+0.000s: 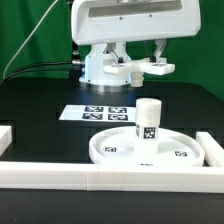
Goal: Assemble round table
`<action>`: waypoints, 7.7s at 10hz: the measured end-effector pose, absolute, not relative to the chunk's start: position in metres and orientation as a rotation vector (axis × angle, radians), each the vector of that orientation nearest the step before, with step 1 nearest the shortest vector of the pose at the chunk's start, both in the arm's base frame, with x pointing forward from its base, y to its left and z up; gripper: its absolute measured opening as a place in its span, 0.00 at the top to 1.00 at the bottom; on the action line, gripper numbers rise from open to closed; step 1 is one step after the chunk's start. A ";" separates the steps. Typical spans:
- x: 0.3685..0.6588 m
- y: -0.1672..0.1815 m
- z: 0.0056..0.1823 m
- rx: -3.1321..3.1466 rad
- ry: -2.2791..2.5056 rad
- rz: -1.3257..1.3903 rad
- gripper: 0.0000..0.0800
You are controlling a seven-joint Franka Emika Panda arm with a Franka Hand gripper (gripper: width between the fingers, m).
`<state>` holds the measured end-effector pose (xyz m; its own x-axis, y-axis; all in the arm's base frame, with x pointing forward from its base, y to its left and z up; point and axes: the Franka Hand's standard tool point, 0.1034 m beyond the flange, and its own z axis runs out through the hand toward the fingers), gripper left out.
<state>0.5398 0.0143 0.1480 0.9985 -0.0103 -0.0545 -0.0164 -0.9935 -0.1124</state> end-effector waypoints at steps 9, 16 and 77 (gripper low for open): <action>0.548 0.036 0.126 -3.027 -0.074 0.105 0.45; 0.558 0.034 0.121 -3.031 -0.175 0.047 0.45; 0.570 0.042 0.138 -3.025 -0.429 -0.075 0.19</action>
Offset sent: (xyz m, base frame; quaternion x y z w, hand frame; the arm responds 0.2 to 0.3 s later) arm 0.0173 0.0152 -0.0209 -0.0004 0.0080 -0.0180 0.9998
